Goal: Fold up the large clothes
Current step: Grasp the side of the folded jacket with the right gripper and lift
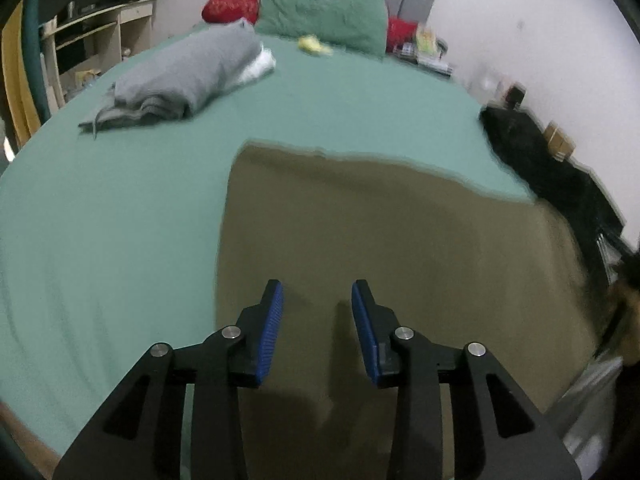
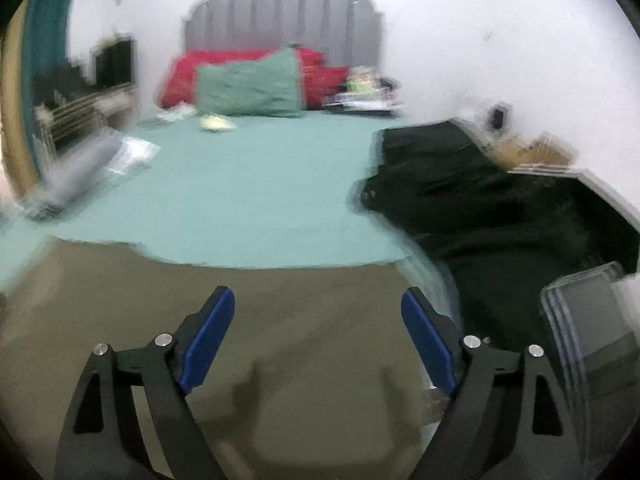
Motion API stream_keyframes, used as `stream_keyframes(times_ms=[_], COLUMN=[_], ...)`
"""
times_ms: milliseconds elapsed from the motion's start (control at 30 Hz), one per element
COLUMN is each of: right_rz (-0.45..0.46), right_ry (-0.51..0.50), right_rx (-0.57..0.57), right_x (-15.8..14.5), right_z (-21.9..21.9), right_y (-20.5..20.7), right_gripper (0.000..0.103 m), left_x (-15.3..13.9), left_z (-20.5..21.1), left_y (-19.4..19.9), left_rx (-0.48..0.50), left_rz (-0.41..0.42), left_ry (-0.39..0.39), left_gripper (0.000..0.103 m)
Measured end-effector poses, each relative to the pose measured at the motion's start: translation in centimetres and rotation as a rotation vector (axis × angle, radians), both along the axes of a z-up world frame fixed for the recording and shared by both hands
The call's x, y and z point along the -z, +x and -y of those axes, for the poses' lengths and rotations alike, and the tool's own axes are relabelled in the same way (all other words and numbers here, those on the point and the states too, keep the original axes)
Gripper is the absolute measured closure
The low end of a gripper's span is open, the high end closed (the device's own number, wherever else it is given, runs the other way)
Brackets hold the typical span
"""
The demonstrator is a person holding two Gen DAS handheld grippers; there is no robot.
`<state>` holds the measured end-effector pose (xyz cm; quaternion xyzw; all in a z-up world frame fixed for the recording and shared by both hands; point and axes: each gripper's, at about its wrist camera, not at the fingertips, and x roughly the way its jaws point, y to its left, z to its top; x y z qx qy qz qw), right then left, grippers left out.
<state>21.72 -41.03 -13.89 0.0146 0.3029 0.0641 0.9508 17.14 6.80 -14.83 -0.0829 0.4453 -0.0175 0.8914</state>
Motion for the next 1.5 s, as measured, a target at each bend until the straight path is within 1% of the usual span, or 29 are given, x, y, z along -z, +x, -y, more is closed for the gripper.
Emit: stream_keyframes(times_ms=[33, 67, 133, 167, 200, 233, 267, 333, 367, 433, 533, 633, 700, 767, 833, 900, 933, 1000, 1033, 1100, 1133, 1167, 1233, 1300, 1333, 1400, 1433, 1467, 1500], right_rz=[-0.024, -0.062, -0.118, -0.147, -0.181, -0.212, -0.243, -0.236, -0.245, -0.268, -0.248, -0.201, -0.162, -0.138, -0.137, -0.179, -0.197, -0.227, -0.231, -0.225, -0.225, -0.227, -0.226, -0.232, -0.245, -0.292, -0.323, -0.339, -0.324], right_ry=[0.052, 0.066, 0.040, 0.011, -0.039, -0.078, -0.128, -0.147, -0.121, -0.084, -0.062, 0.001, 0.033, 0.075, 0.117, 0.158, 0.195, 0.323, 0.374, 0.472, 0.497, 0.516, 0.514, 0.526, 0.546, 0.591, 0.593, 0.545, 0.511], right_rx=[-0.053, -0.096, -0.163, -0.202, -0.208, -0.197, -0.177, -0.151, -0.136, -0.120, -0.110, -0.063, 0.002, 0.077, 0.142, 0.226, 0.257, 0.301, 0.311, 0.304, 0.295, 0.273, 0.237, 0.205, 0.189, 0.166, 0.155, 0.139, 0.123], right_x=[0.6, 1.4, 2.5, 3.2, 4.2, 5.2, 6.8, 8.5, 9.1, 9.0, 7.7, 6.3, 5.4, 4.7, 4.5, 5.0, 5.3, 6.2, 6.5, 6.9, 7.2, 7.4, 7.6, 7.8, 8.2, 9.6, 10.3, 10.6, 10.5], right_z=[-0.8, -2.2, -5.0, -6.7, -8.3, -9.3, -10.3, -10.3, -9.9, -8.9, -7.8, -5.6, -3.8, -0.9, 1.8, 4.8, 6.2, 9.2, 10.1, 11.3, 11.3, 11.2, 10.6, 10.6, 10.6, 10.4, 10.2, 9.5, 9.0], right_y=[-0.5, -1.0, -1.9, -2.6, -3.1, -3.3, -3.9, -4.3, -4.3, -4.1, -5.5, -7.6, -8.8, -9.6, -9.8, -9.9, -10.0, -10.2, -10.3, -10.2, -10.3, -10.0, -9.4, -9.0, -8.5, -7.7, -7.5, -7.3, -7.3], right_gripper=[0.018, 0.018, 0.018, 0.018, 0.018, 0.018, 0.018, 0.017, 0.017, 0.017, 0.017, 0.017, 0.017, 0.017, 0.016, 0.016, 0.016, 0.016, 0.016, 0.016, 0.016, 0.016, 0.016, 0.016, 0.016, 0.016, 0.016, 0.015, 0.014], left_x=[1.1, 2.1, 3.9, 4.2, 4.2, 4.1, 4.0, 3.9, 3.8, 3.0, 1.6, 0.2, -1.0, -1.9, -2.5, -2.5, -2.3, -2.2, -2.1, -1.5, -1.3, -1.1, -0.9, -0.8, -0.6, 0.5, 1.4, 2.2, 3.1], left_z=[0.5, 0.9, 1.9, 2.6, 3.3, 3.6, 3.5, 2.8, 2.5, 2.2, 3.4, 5.3, 7.0, 8.7, 11.1, 13.7, 14.9, 16.6, 17.4, 19.0, 19.4, 19.9, 20.7, 21.3, 21.6, 21.9, 21.8, 21.7, 21.5], left_y=[-0.4, -0.7, -1.3, -1.5, -1.7, -1.9, -2.1, -2.4, -2.5, -3.1, -4.9, -6.4, -7.4, -7.9, -7.9, -7.2, -6.8, -5.9, -5.4, -3.9, -3.3, -2.5, -0.9, 0.0, 0.6, 1.7, 2.4, 2.9, 3.3], left_rx=[-0.030, -0.043, -0.042, -0.029, -0.018, -0.017, -0.024, -0.063, -0.082, -0.132, -0.140, -0.112, -0.078, -0.046, 0.019, 0.098, 0.121, 0.154, 0.166, 0.177, 0.176, 0.173, 0.170, 0.177, 0.179, 0.165, 0.147, 0.136, 0.137], left_rz=[-0.024, -0.041, -0.068, -0.048, -0.033, -0.025, -0.022, -0.023, -0.024, -0.021, 0.022, 0.094, 0.137, 0.174, 0.198, 0.162, 0.146, 0.142, 0.141, 0.137, 0.131, 0.122, 0.112, 0.121, 0.127, 0.092, 0.057, 0.024, -0.004], left_ry=[0.063, 0.107, 0.183, 0.244, 0.303, 0.337, 0.340, 0.285, 0.262, 0.229, 0.205, 0.170, 0.136, 0.133, 0.127, 0.120, 0.112, 0.094, 0.098, 0.110, 0.100, 0.080, 0.037, 0.015, 0.018, 0.036, 0.027, 0.013, 0.000], left_gripper=[0.065, 0.063, 0.063, 0.061, 0.061, 0.061, 0.061, 0.061, 0.061, 0.061, 0.061, 0.058, 0.057, 0.057, 0.057, 0.057, 0.057, 0.057, 0.057, 0.057, 0.057, 0.057, 0.057, 0.057, 0.057, 0.057, 0.057, 0.057, 0.057])
